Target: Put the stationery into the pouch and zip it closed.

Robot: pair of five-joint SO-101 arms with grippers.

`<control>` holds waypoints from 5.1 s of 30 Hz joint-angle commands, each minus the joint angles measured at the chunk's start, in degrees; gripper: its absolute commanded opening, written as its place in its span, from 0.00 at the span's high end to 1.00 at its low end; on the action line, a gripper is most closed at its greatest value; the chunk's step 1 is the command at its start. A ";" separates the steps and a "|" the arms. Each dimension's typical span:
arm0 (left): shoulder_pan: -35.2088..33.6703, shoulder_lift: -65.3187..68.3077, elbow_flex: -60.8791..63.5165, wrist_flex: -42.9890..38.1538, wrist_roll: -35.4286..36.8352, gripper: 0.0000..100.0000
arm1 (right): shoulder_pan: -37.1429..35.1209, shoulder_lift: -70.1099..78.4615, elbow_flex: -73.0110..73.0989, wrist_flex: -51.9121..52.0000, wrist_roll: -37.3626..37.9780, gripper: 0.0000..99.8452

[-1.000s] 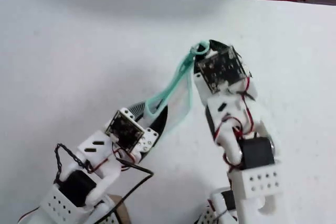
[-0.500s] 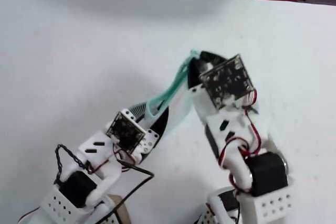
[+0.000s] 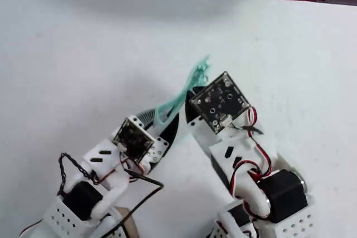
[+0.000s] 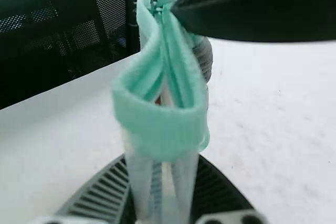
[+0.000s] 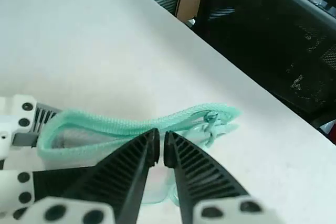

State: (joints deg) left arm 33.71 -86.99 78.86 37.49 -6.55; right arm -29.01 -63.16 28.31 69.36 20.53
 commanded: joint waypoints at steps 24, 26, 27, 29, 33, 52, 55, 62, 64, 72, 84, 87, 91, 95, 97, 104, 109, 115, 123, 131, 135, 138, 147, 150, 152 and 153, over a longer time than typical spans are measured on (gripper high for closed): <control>-0.40 -0.31 0.26 0.18 0.26 0.94 | 4.53 -6.99 -7.56 5.41 -11.25 0.83; -0.40 -0.31 0.26 0.18 0.26 0.94 | 4.53 -6.99 -7.56 5.41 -14.07 0.80; -0.40 -0.31 0.26 0.18 0.26 0.94 | 4.53 -6.99 -7.56 5.32 -14.51 0.80; -0.40 -0.31 0.35 0.18 0.26 0.94 | 4.44 -6.11 -7.56 5.32 -14.68 0.80; -0.40 -0.31 0.44 0.09 0.26 0.94 | 4.44 -0.84 -8.00 4.09 -14.95 0.80; -0.40 -0.31 2.20 -2.99 0.18 0.94 | 4.18 20.09 -24.09 7.60 -17.05 0.81; -0.40 -0.31 2.20 -2.99 0.18 0.94 | 4.35 20.79 -26.11 9.89 -17.05 0.86; -0.40 -0.31 2.20 -2.99 0.18 0.94 | 4.62 20.97 -26.02 11.82 -16.97 0.85; -0.40 -0.31 2.20 -2.99 0.18 0.94 | 4.62 21.05 -26.02 11.91 -16.97 0.85; -0.40 -0.31 2.20 -2.90 0.18 0.94 | 4.62 27.30 -26.37 11.82 -16.97 0.85; -0.48 -0.31 2.11 -2.99 0.26 0.94 | 4.53 26.24 -26.37 10.51 -13.27 0.98; -2.68 -0.31 1.76 -2.99 0.79 0.93 | 4.44 26.15 -26.46 10.51 -12.84 0.98; -5.85 -0.31 1.76 -2.81 3.78 0.87 | 4.62 26.15 -26.46 10.59 -12.84 0.98; -8.75 -0.40 -0.70 -0.88 12.92 0.85 | 4.62 26.15 -26.46 10.59 -12.75 0.98; -9.36 -1.01 -3.34 2.81 13.54 0.85 | 4.62 26.15 -26.46 10.59 -12.75 0.98; -9.01 -10.24 -1.05 6.77 13.36 0.85 | 4.62 26.15 -26.46 11.12 -12.75 0.98; -8.92 -18.77 2.46 5.89 13.36 0.89 | 4.18 26.15 -26.46 11.30 -12.75 0.98; -7.60 -17.45 5.19 0.62 10.20 0.98 | 4.09 26.15 -26.46 11.47 -10.64 0.98; -2.95 -17.45 7.30 -1.05 10.02 0.98 | -2.77 26.15 -29.45 16.48 -7.91 0.98; -3.12 -17.45 7.30 -0.97 10.02 0.98 | -13.32 26.77 -42.37 27.30 -5.63 0.98; -3.21 -17.45 7.30 -0.88 10.02 0.98 | -13.23 26.95 -40.70 28.70 -5.54 0.98; -3.21 -17.45 7.30 -0.79 10.02 0.98 | -13.49 27.74 -37.80 28.70 -5.45 0.98; -3.21 -17.45 7.21 -0.70 6.77 0.98 | -21.49 28.97 -32.70 28.70 -3.52 0.98; -3.21 -17.45 7.21 -0.70 6.51 0.98 | -25.10 29.05 -31.56 28.70 -2.81 0.98; -3.21 -17.45 7.21 -0.70 6.51 0.98 | -25.10 29.32 -31.38 28.79 -2.81 0.98; -3.21 -17.45 7.21 -0.70 6.51 0.98 | -25.10 29.41 -31.21 28.79 -2.73 0.98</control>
State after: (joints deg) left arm 29.93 -103.60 86.68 38.02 0.57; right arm -52.66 -33.45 -2.99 97.93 17.27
